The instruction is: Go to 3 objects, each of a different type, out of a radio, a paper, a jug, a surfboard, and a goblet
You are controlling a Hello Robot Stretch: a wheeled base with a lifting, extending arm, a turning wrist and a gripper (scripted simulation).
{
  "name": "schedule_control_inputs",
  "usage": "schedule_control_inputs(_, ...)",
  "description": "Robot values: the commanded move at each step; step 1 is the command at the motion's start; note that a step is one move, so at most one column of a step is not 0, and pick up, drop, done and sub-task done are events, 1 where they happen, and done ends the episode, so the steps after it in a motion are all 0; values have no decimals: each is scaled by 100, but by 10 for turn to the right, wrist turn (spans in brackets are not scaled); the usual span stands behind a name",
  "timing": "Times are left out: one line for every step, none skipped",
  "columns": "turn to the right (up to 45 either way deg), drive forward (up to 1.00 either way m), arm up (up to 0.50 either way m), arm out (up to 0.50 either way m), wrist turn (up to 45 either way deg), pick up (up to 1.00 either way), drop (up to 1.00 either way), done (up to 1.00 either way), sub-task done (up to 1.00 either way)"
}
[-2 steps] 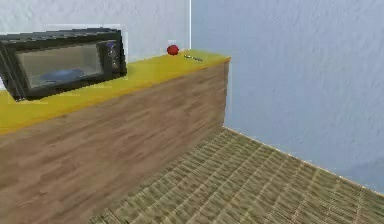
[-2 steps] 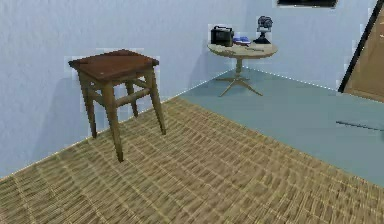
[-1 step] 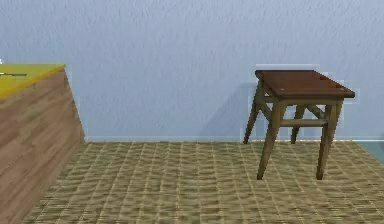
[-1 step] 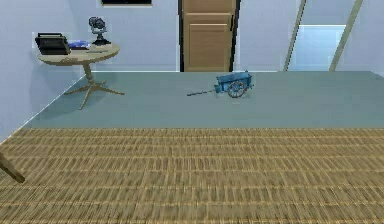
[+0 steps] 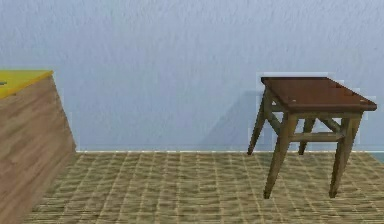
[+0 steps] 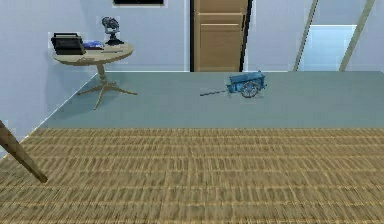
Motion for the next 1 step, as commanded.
schedule_control_inputs(-450,0,0,0,0,0,0,0,0)
